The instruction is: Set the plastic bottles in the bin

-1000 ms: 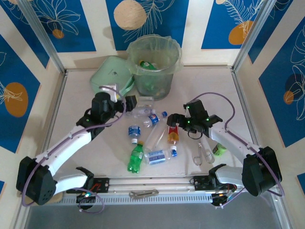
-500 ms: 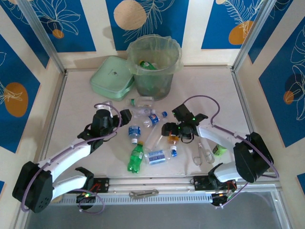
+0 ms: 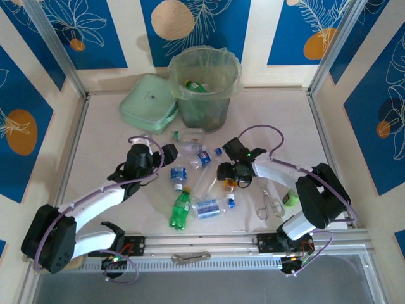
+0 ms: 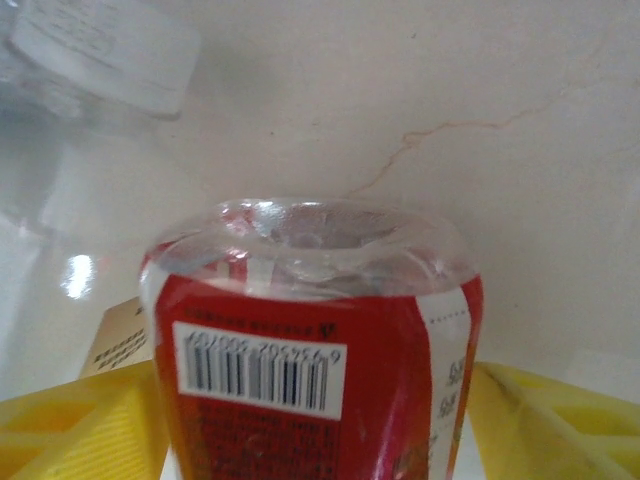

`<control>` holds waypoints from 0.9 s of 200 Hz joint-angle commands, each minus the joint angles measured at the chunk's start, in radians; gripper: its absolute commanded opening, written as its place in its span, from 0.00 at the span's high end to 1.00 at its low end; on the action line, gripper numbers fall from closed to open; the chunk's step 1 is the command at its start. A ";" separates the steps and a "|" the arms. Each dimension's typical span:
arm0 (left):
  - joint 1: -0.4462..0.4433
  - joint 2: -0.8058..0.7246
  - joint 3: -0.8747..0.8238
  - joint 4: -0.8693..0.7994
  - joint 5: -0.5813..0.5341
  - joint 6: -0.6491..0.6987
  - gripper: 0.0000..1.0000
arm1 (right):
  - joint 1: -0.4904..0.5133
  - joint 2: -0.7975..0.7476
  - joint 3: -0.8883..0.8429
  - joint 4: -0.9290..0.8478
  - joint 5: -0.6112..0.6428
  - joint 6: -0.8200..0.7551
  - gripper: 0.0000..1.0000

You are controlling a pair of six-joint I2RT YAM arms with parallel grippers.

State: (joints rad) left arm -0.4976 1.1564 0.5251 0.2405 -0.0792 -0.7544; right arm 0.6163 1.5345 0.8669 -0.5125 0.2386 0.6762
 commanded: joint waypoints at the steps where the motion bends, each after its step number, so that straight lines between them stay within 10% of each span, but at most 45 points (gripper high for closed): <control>1: -0.002 0.011 0.036 0.017 0.016 -0.004 0.00 | 0.005 0.021 0.023 0.006 0.014 -0.004 0.26; 180: 0.053 -0.079 0.007 -0.043 -0.087 0.049 0.01 | -0.183 -0.213 0.129 -0.014 -0.096 -0.124 0.46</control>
State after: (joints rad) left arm -0.4786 1.1263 0.5507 0.2161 -0.1219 -0.7250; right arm 0.5014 1.3952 0.9321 -0.5354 0.2283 0.6003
